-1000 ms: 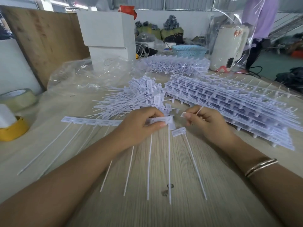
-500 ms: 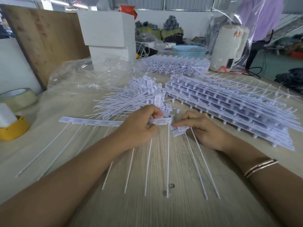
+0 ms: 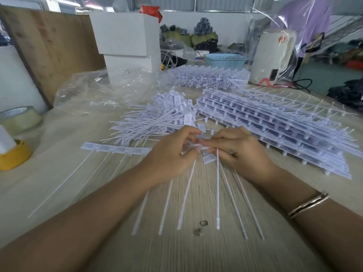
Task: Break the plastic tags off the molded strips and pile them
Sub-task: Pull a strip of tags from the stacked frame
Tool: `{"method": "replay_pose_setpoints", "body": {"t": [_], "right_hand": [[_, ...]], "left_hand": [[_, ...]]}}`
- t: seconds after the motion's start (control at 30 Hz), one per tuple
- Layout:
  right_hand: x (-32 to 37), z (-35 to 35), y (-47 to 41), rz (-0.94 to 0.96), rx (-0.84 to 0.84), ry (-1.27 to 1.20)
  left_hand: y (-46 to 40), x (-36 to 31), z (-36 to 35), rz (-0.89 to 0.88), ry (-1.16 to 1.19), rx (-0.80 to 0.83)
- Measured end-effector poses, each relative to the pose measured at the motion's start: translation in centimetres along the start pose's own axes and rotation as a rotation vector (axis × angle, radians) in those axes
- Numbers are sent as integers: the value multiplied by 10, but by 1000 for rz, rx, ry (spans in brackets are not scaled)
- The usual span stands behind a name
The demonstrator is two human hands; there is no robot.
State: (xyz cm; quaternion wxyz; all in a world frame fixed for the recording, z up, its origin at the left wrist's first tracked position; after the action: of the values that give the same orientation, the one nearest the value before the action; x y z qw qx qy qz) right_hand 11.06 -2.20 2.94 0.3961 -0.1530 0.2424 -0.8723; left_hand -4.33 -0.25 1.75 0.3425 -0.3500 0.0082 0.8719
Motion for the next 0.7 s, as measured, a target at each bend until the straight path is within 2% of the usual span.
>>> {"method": "replay_pose_setpoints", "body": {"t": [0.1,0.17,0.33,0.47,0.6,0.63,0.7], "right_hand": [[-4,2,3,-31,-13,-2],[-5,-1,3,-67,12,-45],[-8,-3,2,-188,15,-387],[-10,-4,4,-309,23,-557],[-23,-2,16,-511,-174,-891],[-26,1,19,-515,-186,-884],[-30,6,20,-472,-102,-762]], "left_hand": [[0,13,6,86,-36,55],[-1,16,6,79,-61,77],[-2,11,11,27,15,46],[-2,7,11,-19,30,15],[0,6,10,-80,-18,-2],[0,7,11,-85,2,-5],[1,8,13,-96,-9,-9]]}}
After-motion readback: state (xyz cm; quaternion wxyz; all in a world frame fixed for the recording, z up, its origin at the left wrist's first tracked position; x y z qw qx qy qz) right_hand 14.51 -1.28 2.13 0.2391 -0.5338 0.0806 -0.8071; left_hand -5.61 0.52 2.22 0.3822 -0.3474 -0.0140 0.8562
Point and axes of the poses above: each hand's wrist, its own y-axis away from the middle knuckle, its own z-axis out of the back of the hand, x = y × z, the point moved 5 cm from there along -y, towards the middle knuckle, and after that the axes turned 12 degrees about x, right-handed, at the moved point
